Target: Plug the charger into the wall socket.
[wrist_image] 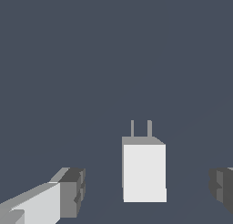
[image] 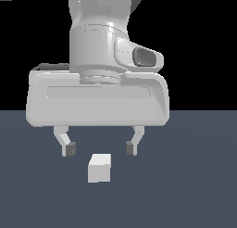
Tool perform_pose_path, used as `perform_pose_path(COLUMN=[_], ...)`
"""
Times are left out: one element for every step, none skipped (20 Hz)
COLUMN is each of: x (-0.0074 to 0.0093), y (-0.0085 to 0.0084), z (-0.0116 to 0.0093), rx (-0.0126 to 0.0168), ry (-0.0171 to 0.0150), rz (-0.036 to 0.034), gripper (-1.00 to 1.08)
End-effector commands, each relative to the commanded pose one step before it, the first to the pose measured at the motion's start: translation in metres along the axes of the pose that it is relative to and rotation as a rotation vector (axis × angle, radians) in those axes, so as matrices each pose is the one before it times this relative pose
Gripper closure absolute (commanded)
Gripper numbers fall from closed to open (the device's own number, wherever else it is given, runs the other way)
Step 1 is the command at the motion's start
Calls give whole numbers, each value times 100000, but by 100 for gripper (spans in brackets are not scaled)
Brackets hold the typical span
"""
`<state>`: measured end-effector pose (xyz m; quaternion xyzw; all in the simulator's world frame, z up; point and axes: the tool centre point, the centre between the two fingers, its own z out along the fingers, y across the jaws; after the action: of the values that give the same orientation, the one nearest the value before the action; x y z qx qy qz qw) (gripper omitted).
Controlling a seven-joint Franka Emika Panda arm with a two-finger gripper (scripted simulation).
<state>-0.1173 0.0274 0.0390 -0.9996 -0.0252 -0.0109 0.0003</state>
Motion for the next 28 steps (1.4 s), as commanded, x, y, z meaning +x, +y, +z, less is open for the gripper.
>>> perform_pose_path(x=[-82, -8, -3, 0, 2, 3, 3, 2, 1, 0, 0, 0, 0, 0, 0, 0, 0, 0, 0, -25, 21, 63, 105, 148, 190, 233, 276, 319], y=[-2, -1, -1, -1, -1, 0, 0, 0, 0, 0, 0, 0, 0, 0, 0, 0, 0, 0, 0, -5, 12, 36, 60, 60, 83, 107, 121, 145], z=[1134, 379, 325, 273, 222, 171, 122, 73, 24, 0, 0, 0, 0, 0, 0, 0, 0, 0, 0, -35, -16, -47, -78, -105, -140, -171, -203, -234], rx=[-11, 0, 0, 0, 0, 0, 0, 0, 0, 0, 0, 0, 0, 0, 0, 0, 0, 0, 0, 0, 0, 0, 0, -6, -1, -1, -1, 0], ry=[-5, 0, 0, 0, 0, 0, 0, 0, 0, 0, 0, 0, 0, 0, 0, 0, 0, 0, 0, 0, 0, 0, 0, -7, -1, 1, 1, 1], rz=[-2, 0, 0, 0, 0, 0, 0, 0, 0, 0, 0, 0, 0, 0, 0, 0, 0, 0, 0, 0, 0, 0, 0, -48, -49, -49, -69, -69], gripper=[-92, -92, -92, -92, -92, -92, -92, -92, -92, 108, 108, 108, 108, 108, 108, 108, 108, 108, 108, 108, 108, 108, 108, 108, 108, 108, 108, 108])
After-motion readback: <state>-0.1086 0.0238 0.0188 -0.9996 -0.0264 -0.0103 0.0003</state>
